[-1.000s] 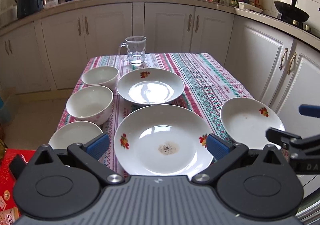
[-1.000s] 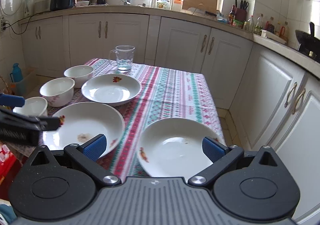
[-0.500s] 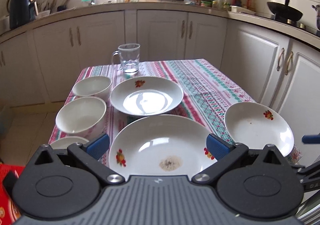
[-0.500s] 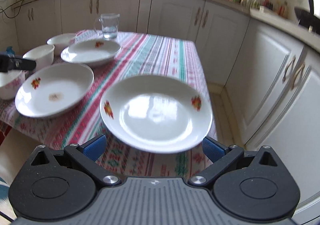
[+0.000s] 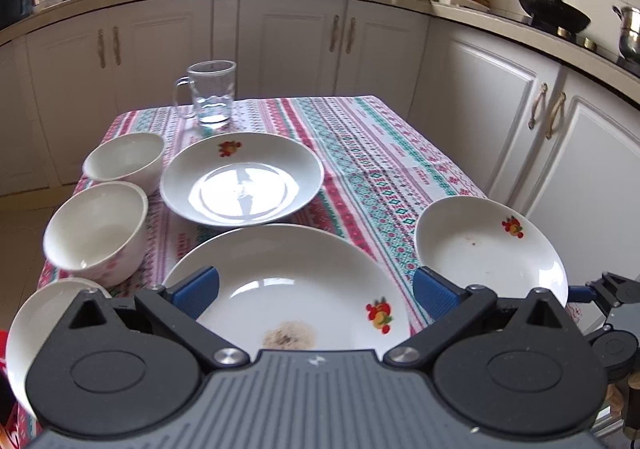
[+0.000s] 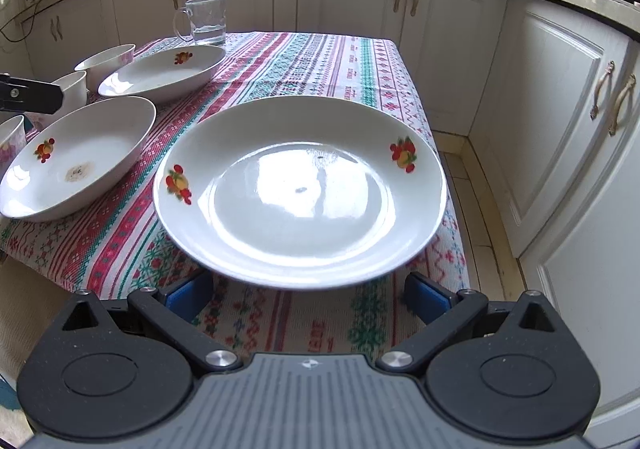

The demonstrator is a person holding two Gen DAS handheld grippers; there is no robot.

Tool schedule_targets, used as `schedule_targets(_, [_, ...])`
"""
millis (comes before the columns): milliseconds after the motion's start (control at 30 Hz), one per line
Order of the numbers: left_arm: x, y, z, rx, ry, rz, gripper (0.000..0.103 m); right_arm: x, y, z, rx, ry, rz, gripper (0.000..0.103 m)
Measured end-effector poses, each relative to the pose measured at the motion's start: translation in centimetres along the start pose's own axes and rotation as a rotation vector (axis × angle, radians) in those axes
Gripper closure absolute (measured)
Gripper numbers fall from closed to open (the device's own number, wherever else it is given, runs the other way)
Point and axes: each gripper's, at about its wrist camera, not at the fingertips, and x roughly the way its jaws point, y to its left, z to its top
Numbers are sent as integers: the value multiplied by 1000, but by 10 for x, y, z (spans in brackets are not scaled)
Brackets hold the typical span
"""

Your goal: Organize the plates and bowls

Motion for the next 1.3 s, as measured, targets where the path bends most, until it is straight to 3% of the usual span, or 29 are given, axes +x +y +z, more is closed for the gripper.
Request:
schedule_targets(333, [31, -30, 12, 109, 55, -63, 1, 6, -6, 2, -19, -35, 34, 0])
schedule_targets(833, [73, -84, 34, 299, 128, -140, 1, 0, -16, -25, -55, -223, 78, 0])
schedule_targets(1000, [88, -97, 46, 320, 153, -149, 1, -1, -17, -31, -59, -243, 80, 0])
schedule_targets(1100, [99, -103, 51, 346, 172, -194, 1, -2, -18, -34, -65, -258, 89, 0])
schedule_targets(1300, [124, -114, 57, 385, 248, -232, 9, -1, -22, -38, -86, -295, 119, 0])
